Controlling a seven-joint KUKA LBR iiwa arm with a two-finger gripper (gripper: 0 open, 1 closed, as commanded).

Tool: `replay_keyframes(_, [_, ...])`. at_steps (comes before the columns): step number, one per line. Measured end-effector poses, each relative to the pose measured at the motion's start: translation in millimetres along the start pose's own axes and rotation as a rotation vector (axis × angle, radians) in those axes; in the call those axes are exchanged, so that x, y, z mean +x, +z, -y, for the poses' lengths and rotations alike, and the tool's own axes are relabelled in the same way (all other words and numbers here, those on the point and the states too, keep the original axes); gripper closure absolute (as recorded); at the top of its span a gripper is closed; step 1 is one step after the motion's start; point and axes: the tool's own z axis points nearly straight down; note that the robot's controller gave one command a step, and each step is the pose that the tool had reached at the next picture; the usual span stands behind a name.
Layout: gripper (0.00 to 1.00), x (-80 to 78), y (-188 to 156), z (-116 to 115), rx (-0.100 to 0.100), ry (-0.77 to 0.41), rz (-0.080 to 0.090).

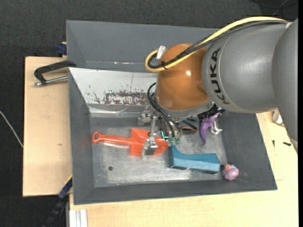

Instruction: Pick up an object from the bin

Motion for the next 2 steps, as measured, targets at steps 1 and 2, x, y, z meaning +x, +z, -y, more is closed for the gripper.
replay_keyframes(1, [0.0, -2.0, -4.6, 0.7, -0.001, 0.002, 0.009])
replay_keyframes(2, [0.0, -31.7, 63.6, 13.6, -0.002, -0.006, 0.014])
